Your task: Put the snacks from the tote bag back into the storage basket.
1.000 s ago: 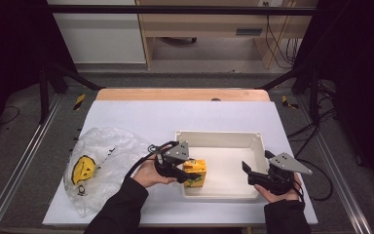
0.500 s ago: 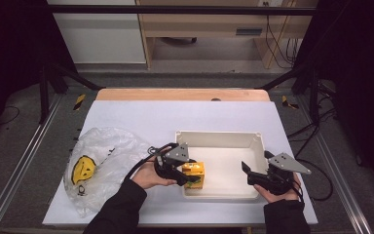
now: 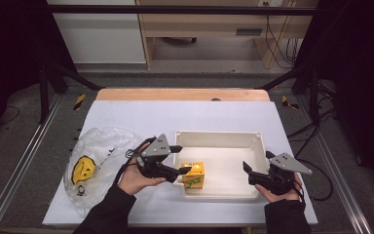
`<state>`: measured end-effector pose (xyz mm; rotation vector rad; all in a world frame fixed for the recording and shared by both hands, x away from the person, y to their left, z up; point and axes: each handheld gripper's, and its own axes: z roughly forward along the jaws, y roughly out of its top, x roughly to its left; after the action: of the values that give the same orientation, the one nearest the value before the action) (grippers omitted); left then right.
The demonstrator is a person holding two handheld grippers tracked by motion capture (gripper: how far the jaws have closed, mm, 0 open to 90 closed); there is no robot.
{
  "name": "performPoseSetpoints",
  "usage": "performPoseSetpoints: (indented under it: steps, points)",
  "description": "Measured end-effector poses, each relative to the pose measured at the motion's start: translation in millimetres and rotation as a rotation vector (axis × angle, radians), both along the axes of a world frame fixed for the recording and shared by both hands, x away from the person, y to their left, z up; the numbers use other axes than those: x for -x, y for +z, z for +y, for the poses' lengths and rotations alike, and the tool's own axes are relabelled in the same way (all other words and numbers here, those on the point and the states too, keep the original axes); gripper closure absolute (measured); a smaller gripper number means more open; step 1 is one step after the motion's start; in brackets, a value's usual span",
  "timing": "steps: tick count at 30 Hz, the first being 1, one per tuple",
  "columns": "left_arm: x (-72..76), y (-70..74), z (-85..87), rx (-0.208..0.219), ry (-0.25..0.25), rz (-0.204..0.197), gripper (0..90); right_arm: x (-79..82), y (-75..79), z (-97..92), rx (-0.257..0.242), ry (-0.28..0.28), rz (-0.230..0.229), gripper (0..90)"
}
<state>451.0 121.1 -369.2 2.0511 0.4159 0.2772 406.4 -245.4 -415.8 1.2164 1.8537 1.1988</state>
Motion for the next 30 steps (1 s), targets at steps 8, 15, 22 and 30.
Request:
performPoseSetpoints:
  steps: [8,15,22,30]
  points:
    - [17.3,3.9,43.4,0.022,0.175,-0.025,27.0,-0.2,-1.9,0.4,0.010,-0.004,0.005,13.0]
    - [31.9,-5.2,83.4,0.036,0.309,-0.042,24.3,0.6,-1.9,-0.9,0.009,-0.010,0.006,12.8]
    - [43.7,-21.7,126.1,0.036,0.444,-0.058,20.1,0.6,-4.0,-3.8,0.010,-0.020,0.013,12.7]
    - [51.6,-33.5,173.6,0.094,0.600,-0.047,18.4,0.3,-8.0,-7.8,0.008,-0.029,0.026,12.7]
